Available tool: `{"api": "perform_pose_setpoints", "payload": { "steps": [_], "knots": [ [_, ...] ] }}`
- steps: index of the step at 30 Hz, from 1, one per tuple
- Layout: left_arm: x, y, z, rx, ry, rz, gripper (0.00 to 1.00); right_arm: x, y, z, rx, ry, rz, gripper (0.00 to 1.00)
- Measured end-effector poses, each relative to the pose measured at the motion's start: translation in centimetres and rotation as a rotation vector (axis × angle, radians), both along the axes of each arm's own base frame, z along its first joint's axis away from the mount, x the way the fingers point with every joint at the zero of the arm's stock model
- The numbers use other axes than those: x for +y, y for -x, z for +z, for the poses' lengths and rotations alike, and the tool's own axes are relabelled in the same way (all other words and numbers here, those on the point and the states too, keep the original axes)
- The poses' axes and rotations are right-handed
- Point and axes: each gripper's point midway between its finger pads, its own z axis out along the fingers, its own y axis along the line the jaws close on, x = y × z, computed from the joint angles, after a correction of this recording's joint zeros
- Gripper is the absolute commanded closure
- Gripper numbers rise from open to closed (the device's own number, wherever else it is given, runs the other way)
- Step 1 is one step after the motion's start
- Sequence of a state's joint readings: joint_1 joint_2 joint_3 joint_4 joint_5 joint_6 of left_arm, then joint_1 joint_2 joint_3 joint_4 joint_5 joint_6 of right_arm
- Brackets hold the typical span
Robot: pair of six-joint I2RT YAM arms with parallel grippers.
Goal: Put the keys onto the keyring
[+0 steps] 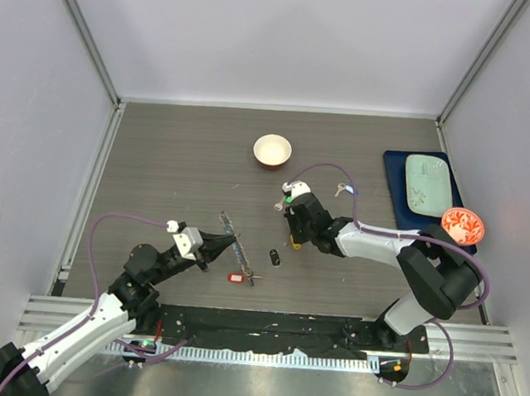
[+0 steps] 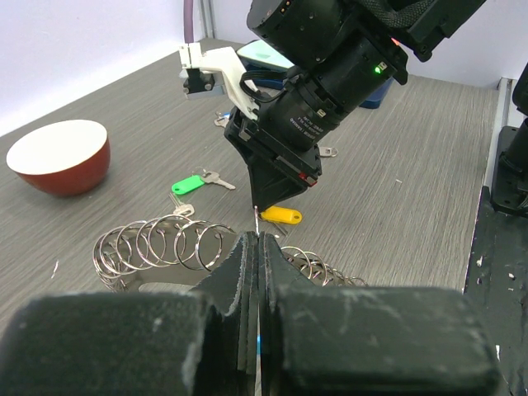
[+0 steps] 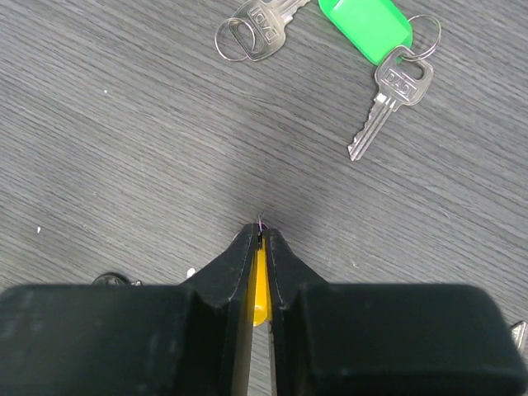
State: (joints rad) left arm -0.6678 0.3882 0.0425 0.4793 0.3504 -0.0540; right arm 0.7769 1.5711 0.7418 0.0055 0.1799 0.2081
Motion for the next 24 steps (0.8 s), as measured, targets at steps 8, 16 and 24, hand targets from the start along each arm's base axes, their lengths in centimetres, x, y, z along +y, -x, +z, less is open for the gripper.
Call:
{"api": "perform_pose_setpoints", "payload": {
  "steps": [8,16,24],
  "knots": [
    [0.0,0.0,0.0,0.0,0.0,0.0,1.0,0.0,0.0,0.0,-0.001,0.004,0.004,0.99],
    [-0.1,0.6,1.0,-0.037,0.022,-0.027,1.0,-0.1,0.7,1.7,-0.018,-0.005,0.059,0.99],
    [-0.1,1.6,2.4,-0.099,0.047,-0.064,1.0,2.5,3.3,9.6,-0.239,-0.156,0.297,0.99]
  ]
}}
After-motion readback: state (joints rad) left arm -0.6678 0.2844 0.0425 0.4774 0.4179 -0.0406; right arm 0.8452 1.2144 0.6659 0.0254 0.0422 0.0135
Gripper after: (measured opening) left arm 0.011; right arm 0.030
